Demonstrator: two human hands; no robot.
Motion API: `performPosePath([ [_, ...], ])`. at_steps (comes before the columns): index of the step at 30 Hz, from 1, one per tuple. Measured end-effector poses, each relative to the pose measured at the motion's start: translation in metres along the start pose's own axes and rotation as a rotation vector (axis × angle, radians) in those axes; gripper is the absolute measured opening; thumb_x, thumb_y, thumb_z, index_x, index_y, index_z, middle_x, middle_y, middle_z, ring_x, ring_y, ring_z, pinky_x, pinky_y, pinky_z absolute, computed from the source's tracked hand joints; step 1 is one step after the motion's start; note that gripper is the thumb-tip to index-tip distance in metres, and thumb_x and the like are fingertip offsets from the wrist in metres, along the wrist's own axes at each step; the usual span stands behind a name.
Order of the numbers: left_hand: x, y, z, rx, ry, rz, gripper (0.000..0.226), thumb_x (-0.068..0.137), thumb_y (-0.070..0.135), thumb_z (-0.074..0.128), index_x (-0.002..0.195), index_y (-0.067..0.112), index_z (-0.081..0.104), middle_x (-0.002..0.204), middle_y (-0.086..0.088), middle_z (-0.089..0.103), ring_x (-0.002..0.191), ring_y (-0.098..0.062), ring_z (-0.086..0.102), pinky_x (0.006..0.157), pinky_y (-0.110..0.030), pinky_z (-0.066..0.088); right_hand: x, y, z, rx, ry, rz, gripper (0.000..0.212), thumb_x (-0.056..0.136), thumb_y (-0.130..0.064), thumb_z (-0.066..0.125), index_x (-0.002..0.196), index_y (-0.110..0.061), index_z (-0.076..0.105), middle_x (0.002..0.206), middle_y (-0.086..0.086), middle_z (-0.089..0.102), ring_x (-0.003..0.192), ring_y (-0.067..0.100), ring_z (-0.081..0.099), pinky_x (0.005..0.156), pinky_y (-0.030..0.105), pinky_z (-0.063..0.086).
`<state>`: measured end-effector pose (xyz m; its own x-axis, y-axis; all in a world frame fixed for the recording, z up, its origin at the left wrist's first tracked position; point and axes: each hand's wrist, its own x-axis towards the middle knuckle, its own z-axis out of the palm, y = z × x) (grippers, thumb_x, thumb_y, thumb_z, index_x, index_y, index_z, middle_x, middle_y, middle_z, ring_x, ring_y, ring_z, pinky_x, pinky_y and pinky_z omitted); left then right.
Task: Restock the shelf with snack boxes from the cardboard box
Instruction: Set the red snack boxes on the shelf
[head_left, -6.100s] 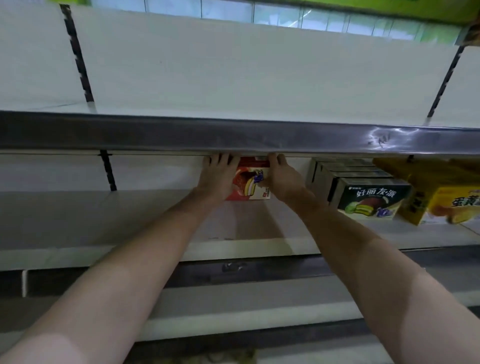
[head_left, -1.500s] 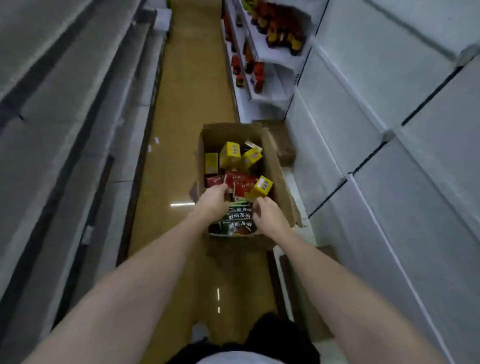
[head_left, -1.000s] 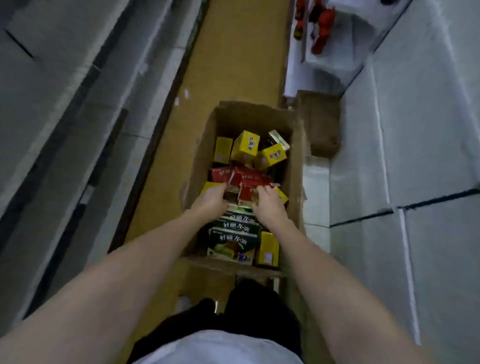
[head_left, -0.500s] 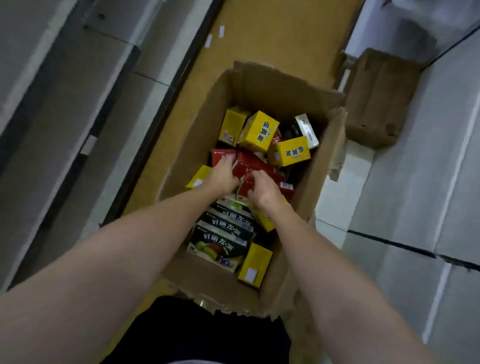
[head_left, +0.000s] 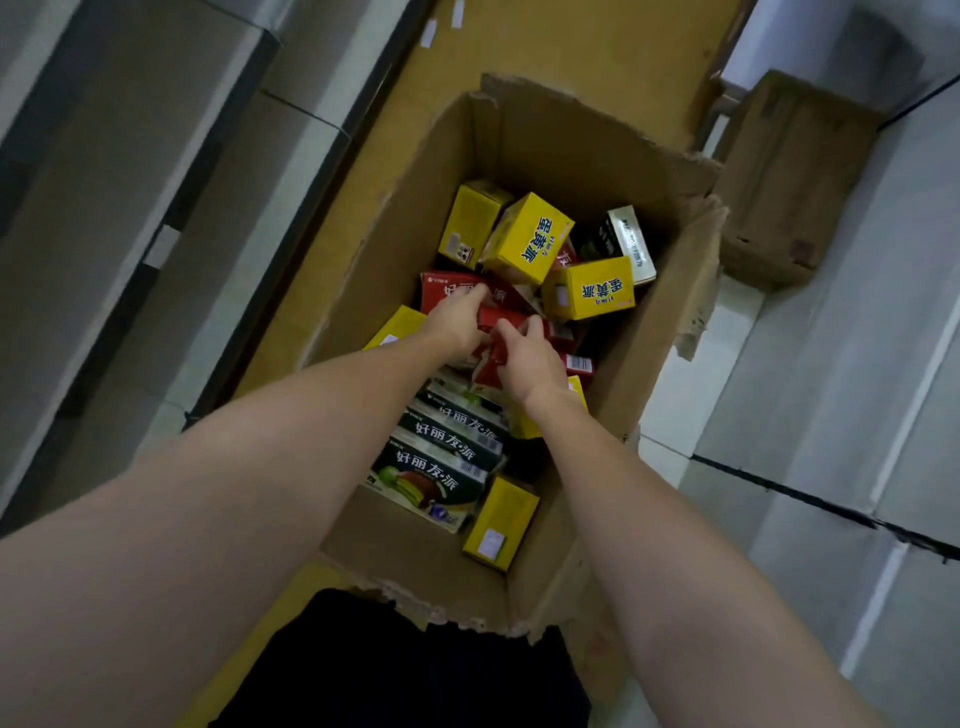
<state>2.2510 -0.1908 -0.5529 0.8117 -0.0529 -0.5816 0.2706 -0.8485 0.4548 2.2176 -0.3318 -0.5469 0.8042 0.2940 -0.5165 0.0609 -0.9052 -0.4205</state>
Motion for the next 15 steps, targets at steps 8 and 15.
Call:
performPosePath([
  [8, -0.045, -0.017, -0.015, 0.008, 0.058, 0.008, 0.037, 0.089, 0.012, 0.062, 0.123, 0.006, 0.048, 0.122, -0.019, 0.050, 0.108, -0.038, 0.056, 0.086, -0.040, 0.045, -0.024, -0.022, -0.010, -0.152, -0.077, -0.027, 0.060, 0.082, -0.003, 0.064, 0.135, -0.022, 0.043, 0.121, 0.013, 0.054, 0.107, 0.039, 0.058, 0.081, 0.042, 0.046],
  [15, -0.103, -0.012, -0.058, -0.193, 0.237, 0.028, 0.026, 0.085, 0.006, 0.059, 0.111, 0.007, 0.053, 0.110, -0.019, 0.058, 0.102, -0.035, 0.057, 0.084, -0.040, 0.047, -0.055, -0.071, -0.039, -0.123, -0.020, -0.239, 0.058, 0.087, -0.021, 0.066, 0.142, -0.027, 0.047, 0.125, 0.010, 0.056, 0.113, 0.035, 0.053, 0.086, 0.036, 0.042],
])
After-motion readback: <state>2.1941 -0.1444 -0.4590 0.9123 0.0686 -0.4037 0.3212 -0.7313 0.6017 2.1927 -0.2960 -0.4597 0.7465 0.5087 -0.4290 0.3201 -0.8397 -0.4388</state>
